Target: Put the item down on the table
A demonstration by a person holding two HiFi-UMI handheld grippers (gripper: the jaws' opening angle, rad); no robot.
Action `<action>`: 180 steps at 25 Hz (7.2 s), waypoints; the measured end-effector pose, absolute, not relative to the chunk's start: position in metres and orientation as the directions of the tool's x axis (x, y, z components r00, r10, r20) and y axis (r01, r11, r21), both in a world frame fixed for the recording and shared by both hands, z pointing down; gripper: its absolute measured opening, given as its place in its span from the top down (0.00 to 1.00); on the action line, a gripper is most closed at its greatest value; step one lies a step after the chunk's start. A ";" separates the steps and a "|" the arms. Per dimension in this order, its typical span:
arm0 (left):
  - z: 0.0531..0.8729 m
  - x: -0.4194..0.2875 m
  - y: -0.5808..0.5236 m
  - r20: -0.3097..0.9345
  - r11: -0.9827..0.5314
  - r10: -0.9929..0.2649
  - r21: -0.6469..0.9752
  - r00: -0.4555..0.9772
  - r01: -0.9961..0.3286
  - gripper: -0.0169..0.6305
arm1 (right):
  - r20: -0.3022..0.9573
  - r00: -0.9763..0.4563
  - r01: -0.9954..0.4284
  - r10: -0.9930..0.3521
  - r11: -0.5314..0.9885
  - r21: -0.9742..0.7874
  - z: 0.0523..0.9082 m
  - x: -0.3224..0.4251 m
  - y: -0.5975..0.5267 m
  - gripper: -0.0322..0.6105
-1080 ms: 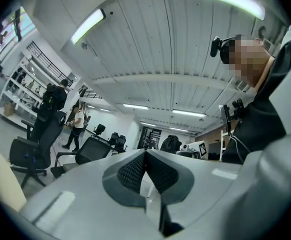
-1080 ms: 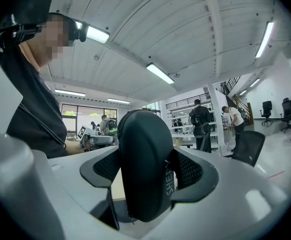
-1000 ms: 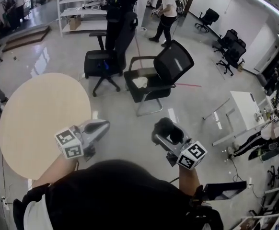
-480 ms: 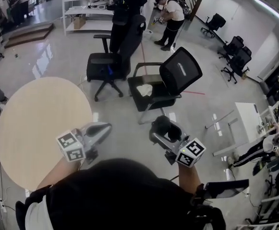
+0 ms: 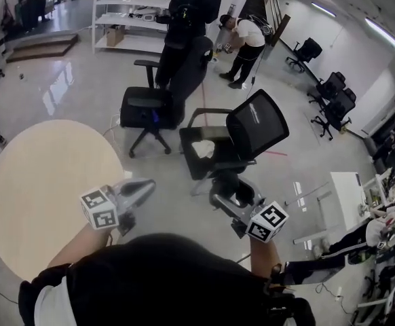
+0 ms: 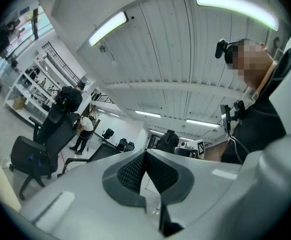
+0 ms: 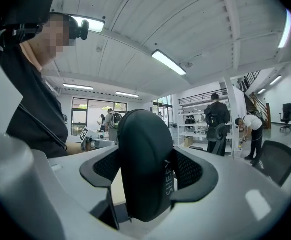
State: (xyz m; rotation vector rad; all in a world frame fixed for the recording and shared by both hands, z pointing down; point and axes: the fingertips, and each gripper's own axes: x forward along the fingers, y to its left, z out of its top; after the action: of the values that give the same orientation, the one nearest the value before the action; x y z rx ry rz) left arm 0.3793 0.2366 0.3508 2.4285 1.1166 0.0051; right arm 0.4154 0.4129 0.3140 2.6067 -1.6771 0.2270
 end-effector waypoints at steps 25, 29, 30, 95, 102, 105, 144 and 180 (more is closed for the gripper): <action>0.295 0.171 -0.063 -0.142 -0.959 -0.235 0.196 0.962 -0.205 0.98 | 0.179 -0.330 -0.914 -0.927 0.361 0.185 0.290 0.410 0.065 0.42; 0.317 0.115 -0.152 -0.105 -0.938 -0.304 0.209 0.947 -0.278 0.98 | 0.220 -0.368 -0.886 -0.904 0.412 0.211 0.303 0.372 -0.058 0.42; 0.324 0.101 -0.172 -0.096 -0.932 -0.318 0.214 0.943 -0.293 0.98 | 0.229 -0.373 -0.881 -0.899 0.421 0.216 0.309 0.362 -0.086 0.42; 0.613 0.007 -0.562 0.053 -0.763 -0.569 0.338 0.821 -0.551 0.98 | 0.823 -0.363 -0.177 -0.437 0.899 0.400 0.753 0.170 -0.701 0.11; 0.551 0.004 -0.523 0.028 -0.795 -0.549 0.292 0.836 -0.532 0.98 | 0.695 -0.547 -0.432 -0.467 0.869 0.243 0.664 0.167 -0.615 0.23; 0.521 0.015 -0.505 0.006 -0.814 -0.530 0.277 0.848 -0.511 0.98 | 0.638 -0.589 -0.497 -0.496 0.845 0.198 0.624 0.176 -0.573 0.34; 0.340 0.339 0.116 -0.067 -0.928 0.291 0.222 0.954 0.299 0.98 | 0.184 0.073 -0.997 -0.980 -0.066 0.046 0.346 0.482 0.222 0.93; 0.358 0.413 0.230 -0.059 -0.739 0.636 0.239 0.769 0.630 0.98 | 0.121 0.423 -0.890 -0.898 -0.437 -0.130 0.361 0.473 0.388 0.93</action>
State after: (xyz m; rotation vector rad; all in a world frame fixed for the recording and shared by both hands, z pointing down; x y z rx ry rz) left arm 0.4125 0.2300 0.3585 2.7191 0.9901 0.0390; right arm 0.4732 0.3877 0.3612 2.6881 -1.6899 0.2750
